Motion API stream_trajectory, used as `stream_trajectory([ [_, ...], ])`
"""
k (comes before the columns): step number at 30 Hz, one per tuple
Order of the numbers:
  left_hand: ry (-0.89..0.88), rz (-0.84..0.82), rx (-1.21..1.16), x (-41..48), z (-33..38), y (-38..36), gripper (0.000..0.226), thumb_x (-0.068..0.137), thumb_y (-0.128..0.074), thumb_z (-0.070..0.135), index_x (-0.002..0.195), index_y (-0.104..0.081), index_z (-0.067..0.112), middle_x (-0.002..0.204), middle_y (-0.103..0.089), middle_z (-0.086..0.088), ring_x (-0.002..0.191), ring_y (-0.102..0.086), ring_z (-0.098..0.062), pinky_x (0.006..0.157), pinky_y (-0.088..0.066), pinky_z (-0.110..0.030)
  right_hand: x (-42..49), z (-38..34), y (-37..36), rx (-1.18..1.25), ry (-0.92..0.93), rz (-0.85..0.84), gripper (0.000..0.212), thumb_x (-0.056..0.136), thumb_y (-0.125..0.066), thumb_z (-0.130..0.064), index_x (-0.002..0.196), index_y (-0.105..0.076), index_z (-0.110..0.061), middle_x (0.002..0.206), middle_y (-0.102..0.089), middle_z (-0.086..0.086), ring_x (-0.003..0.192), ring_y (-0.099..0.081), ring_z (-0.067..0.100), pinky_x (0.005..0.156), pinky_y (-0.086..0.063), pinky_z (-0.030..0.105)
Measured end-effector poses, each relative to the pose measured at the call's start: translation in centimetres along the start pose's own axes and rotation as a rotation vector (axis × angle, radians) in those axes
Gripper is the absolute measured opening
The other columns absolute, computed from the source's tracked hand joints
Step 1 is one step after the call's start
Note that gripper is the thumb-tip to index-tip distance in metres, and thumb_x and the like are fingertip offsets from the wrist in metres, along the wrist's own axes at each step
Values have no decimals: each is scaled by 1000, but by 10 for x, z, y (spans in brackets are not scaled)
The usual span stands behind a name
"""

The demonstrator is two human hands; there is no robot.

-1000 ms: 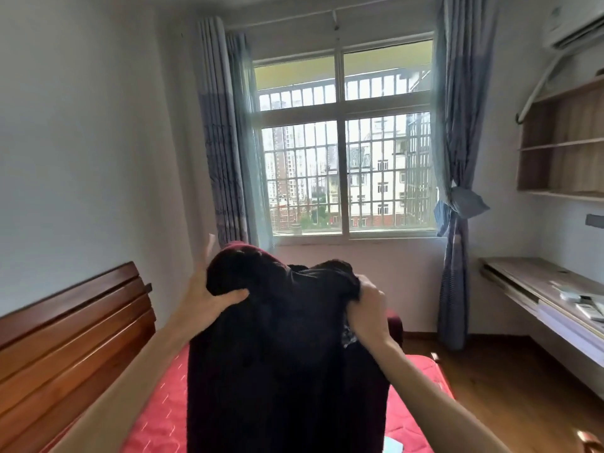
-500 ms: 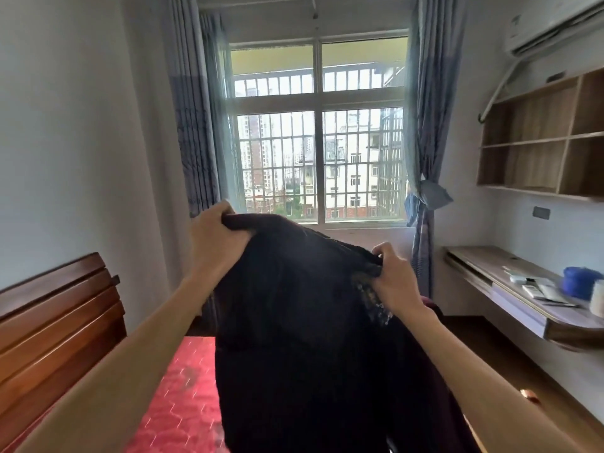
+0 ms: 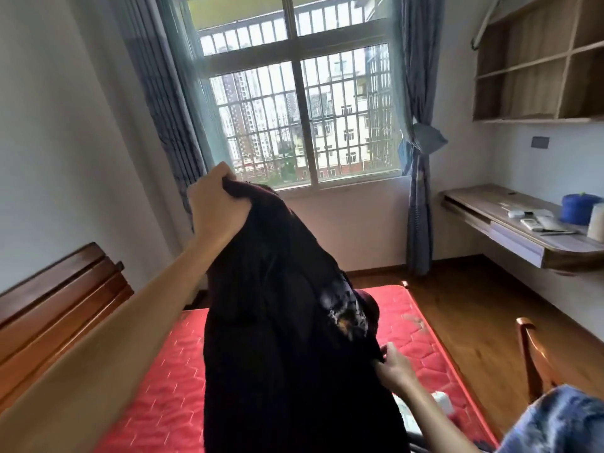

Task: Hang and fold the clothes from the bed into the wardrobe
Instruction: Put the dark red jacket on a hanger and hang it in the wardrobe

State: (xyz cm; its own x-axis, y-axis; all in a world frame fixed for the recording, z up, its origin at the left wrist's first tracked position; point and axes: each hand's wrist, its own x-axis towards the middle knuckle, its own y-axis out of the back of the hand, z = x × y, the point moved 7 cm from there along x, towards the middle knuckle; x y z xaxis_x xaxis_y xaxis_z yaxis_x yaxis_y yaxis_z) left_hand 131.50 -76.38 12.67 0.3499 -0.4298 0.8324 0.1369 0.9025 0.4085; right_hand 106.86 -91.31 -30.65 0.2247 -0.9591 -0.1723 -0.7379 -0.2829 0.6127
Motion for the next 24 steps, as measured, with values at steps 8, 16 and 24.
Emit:
stream_trajectory([
  [8, 57, 78, 143, -2, -57, 64, 14, 79, -59, -3, 80, -54, 10, 66, -50, 5, 66, -51, -20, 65, -32, -16, -2, -54, -49, 474, 102, -310, 33, 64, -73, -28, 82, -51, -11, 71, -53, 3, 64, -50, 13, 60, -40, 28],
  [16, 74, 202, 162, 1, -87, 118, 17, 78, -57, -8, 79, -52, 8, 66, -51, 0, 58, -45, -1, 56, -37, -2, -27, -106, -110, 272, 151, -769, 19, 75, -72, -14, 93, -71, -8, 92, -75, 9, 84, -73, 22, 78, -55, 30],
  [24, 194, 19, 246, -13, -183, 163, 15, 73, -69, 14, 76, -54, 11, 70, -59, -4, 65, -51, -21, 55, -35, -5, 9, -147, -37, 326, 289, -286, 13, 83, -74, -14, 86, -71, -1, 85, -63, 6, 69, -59, 15, 63, -45, 26],
])
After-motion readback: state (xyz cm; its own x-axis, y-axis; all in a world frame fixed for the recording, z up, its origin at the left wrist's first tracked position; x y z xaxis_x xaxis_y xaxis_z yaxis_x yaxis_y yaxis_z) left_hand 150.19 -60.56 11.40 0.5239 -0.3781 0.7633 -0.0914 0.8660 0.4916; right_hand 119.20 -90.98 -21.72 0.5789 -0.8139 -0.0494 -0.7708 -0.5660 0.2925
